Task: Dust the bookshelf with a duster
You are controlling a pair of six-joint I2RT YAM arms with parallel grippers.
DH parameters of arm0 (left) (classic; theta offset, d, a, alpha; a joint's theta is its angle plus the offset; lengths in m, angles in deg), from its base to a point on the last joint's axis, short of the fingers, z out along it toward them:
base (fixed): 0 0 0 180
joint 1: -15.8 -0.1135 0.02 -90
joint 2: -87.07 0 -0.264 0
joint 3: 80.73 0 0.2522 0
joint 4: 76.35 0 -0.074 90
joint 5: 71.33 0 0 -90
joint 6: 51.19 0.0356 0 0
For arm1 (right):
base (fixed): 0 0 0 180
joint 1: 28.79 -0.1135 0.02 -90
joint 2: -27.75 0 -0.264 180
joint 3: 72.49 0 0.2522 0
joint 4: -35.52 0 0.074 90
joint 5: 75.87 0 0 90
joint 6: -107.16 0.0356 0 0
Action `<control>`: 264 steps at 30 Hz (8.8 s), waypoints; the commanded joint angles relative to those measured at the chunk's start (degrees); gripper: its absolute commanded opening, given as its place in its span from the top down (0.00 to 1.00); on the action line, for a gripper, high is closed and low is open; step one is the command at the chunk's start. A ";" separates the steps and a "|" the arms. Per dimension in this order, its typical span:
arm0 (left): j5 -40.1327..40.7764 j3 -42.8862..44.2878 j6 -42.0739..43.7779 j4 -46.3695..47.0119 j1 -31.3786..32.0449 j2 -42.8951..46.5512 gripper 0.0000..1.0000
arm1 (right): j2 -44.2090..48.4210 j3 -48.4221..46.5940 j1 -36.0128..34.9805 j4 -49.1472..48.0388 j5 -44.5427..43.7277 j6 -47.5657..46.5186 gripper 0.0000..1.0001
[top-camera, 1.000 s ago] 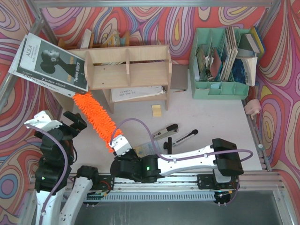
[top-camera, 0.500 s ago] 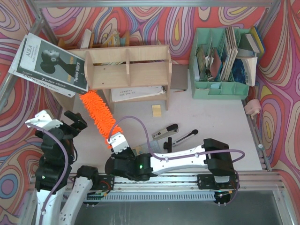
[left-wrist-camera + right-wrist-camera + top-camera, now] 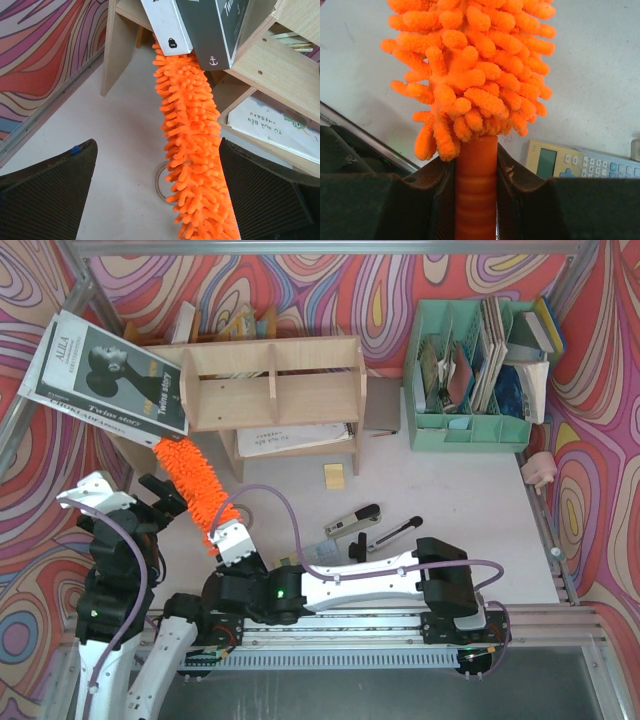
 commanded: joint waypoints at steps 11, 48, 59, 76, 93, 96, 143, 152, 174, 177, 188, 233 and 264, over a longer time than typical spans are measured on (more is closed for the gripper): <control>-0.73 -0.53 -0.14 0.59 -0.37 -1.01 0.01 | 1.17 -1.64 0.44 3.01 -9.41 8.79 1.00; -0.07 -0.63 -0.27 0.48 -0.34 -0.28 0.01 | -0.98 -2.90 1.52 0.29 -6.56 6.27 1.00; -0.22 -0.63 -0.31 0.43 -0.37 -0.32 0.01 | 1.84 -0.01 1.54 4.79 -10.27 14.63 1.00; -0.07 -0.63 -0.31 0.52 -0.37 -0.52 0.02 | -5.30 -5.57 1.54 -9.77 7.44 -8.46 1.00; 0.36 -0.69 -0.31 0.61 -0.37 -0.42 0.01 | -10.80 -10.51 5.58 2.07 13.60 -3.17 1.00; 0.27 -0.64 -0.31 0.45 -0.37 -0.59 0.02 | -11.96 -12.26 5.92 3.73 14.08 -2.94 1.00; 0.72 -0.66 -0.40 0.30 -0.43 -0.35 0.01 | -10.78 -8.73 4.49 6.10 13.54 -8.79 1.00; 0.72 -0.68 -0.40 0.45 -0.45 -0.39 0.01 | 0.61 1.84 3.98 -6.82 10.32 -10.33 1.00; 1.83 -0.34 -0.31 -0.18 -0.45 -1.30 0.02 | -6.99 -2.71 4.56 1.35 14.51 -8.17 1.00; 1.29 -0.45 -0.32 0.03 -0.45 -0.76 0.01 | -8.66 -3.19 5.79 2.02 15.85 -8.38 1.00; -0.02 -0.55 -0.57 0.21 -0.45 -1.87 0.02 | -4.34 0.44 6.73 -3.95 14.36 -9.45 1.00; 0.04 -0.69 -0.58 0.36 -0.45 -1.24 0.02 | 5.74 9.33 9.37 -5.80 15.90 -18.41 1.00; -0.15 -0.54 -0.47 0.05 -0.54 0.07 0.02 | 6.28 4.68 1.81 12.98 -6.28 18.53 1.00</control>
